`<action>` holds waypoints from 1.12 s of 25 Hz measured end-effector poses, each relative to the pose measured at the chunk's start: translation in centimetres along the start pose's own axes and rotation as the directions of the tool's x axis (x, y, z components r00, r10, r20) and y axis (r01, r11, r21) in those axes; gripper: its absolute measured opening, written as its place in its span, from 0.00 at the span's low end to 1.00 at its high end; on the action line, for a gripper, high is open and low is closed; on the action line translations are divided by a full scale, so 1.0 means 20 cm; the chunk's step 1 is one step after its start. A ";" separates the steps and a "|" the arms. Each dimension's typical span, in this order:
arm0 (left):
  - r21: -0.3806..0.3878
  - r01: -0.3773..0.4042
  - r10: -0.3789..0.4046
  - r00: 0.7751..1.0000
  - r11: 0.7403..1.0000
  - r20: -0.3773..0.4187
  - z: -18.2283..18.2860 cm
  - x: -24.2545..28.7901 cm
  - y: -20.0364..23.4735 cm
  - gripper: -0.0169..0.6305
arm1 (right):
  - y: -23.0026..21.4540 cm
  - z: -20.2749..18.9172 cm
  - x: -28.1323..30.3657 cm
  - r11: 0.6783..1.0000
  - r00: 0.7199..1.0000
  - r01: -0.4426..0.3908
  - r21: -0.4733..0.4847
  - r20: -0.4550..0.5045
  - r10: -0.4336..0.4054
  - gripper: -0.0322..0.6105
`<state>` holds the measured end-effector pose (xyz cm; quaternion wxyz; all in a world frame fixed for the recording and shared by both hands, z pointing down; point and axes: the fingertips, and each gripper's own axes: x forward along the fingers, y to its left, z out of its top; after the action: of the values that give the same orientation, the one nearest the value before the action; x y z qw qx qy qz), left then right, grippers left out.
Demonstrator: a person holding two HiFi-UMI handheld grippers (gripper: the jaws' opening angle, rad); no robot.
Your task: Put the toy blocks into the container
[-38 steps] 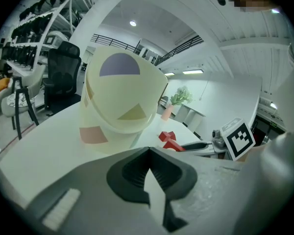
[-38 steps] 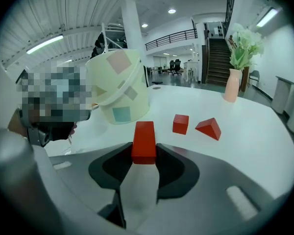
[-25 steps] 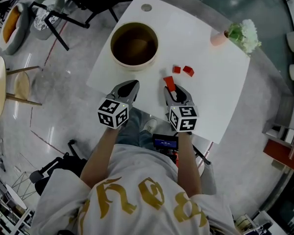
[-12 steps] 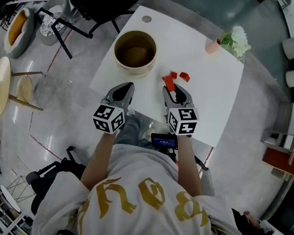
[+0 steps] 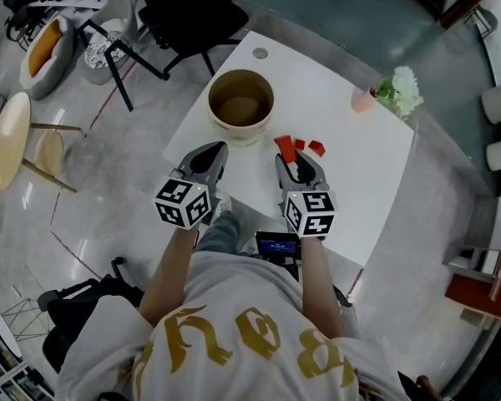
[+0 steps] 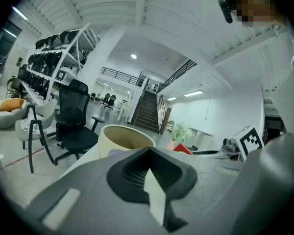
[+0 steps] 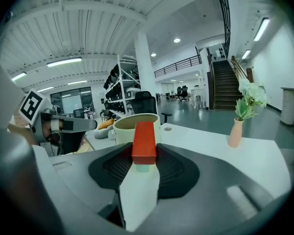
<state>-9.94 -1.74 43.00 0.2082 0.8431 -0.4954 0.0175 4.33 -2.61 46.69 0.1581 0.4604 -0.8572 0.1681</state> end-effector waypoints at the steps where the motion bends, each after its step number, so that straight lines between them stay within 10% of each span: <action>1: 0.004 -0.002 0.002 1.000 1.000 0.002 0.01 0.00 0.00 0.03 | 0.01 0.01 0.00 1.000 1.000 -0.003 -0.002 0.005 0.003 0.32; 28: -0.012 -0.017 0.018 0.998 1.000 0.057 0.31 0.23 0.38 0.03 | 0.09 0.44 0.39 0.998 0.995 -0.057 -0.036 0.079 0.060 0.32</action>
<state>-15.22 -11.01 40.96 0.1988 0.8376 -0.5087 -0.0076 -2.27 -11.22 41.77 0.1266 0.4386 -0.8787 0.1396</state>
